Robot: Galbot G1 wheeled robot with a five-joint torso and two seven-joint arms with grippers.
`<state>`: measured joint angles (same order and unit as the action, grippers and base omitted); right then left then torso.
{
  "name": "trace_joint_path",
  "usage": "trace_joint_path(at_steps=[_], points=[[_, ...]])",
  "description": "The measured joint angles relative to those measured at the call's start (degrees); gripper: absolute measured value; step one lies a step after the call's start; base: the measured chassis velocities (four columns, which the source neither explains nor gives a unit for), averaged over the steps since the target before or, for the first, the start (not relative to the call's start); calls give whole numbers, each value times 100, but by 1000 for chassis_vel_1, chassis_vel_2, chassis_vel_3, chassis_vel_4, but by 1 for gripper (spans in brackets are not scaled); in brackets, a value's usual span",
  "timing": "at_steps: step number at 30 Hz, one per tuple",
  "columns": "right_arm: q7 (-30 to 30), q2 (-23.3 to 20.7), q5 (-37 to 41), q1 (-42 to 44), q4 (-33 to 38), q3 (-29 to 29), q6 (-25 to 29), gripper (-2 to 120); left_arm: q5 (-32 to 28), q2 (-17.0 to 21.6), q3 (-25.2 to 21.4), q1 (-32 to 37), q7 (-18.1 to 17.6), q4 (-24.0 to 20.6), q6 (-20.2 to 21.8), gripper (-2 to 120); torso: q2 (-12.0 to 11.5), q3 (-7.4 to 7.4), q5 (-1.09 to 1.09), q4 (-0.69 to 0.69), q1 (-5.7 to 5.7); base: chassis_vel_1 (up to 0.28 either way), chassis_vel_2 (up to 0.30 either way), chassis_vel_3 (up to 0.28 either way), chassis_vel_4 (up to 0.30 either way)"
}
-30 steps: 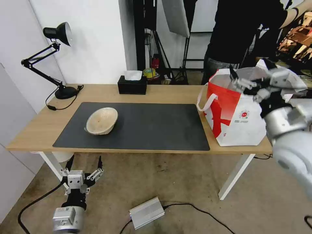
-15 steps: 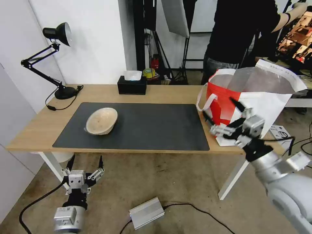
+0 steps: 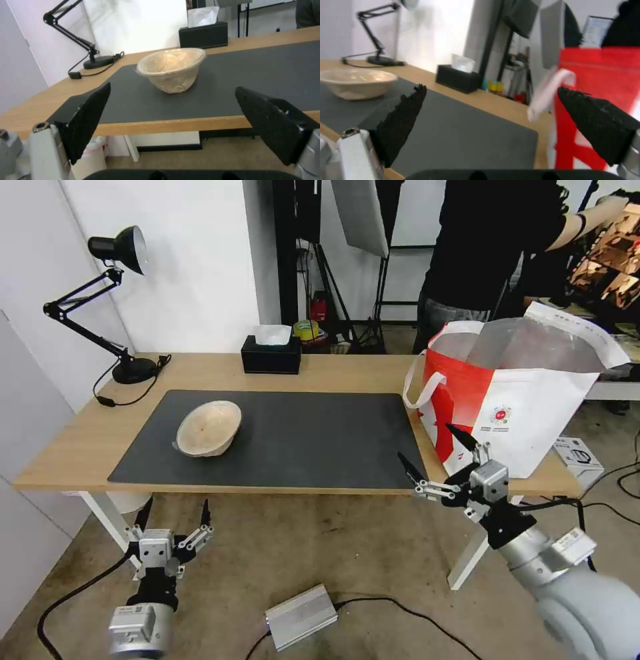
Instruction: Pick up the trash from the table and place it into the takeout bag.
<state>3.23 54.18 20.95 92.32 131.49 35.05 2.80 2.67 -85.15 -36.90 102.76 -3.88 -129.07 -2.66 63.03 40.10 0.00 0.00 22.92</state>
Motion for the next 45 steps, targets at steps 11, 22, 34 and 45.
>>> trace_joint_path(at_steps=[11, 22, 34, 45], points=[[-491, 578, -296, 275, -92, 9, 18, 100, 7, -50, 37, -16, 0, 65, -3, 100, 0, 0, 0, 0, 0, 0, 0, 0, 0], [-847, 1089, -572, 590, -38, -62, 109, 100, 16, -84, 40, -5, 3, 66, -5, 100, 0, 0, 0, 0, 0, 0, 0, 0, 0], [-1247, 1372, -982, 904, -144, -247, 429, 100, 18, -106, 11, -2, 3, 76, -7, 100, -1, 0, 0, 0, 0, 0, 0, 0, 0], [-1685, 1417, -1183, 1018, -271, -447, 601, 100, 16, -149, -2, -1, -1, 77, -7, 100, -1, 0, 0, 0, 0, 0, 0, 0, 0]])
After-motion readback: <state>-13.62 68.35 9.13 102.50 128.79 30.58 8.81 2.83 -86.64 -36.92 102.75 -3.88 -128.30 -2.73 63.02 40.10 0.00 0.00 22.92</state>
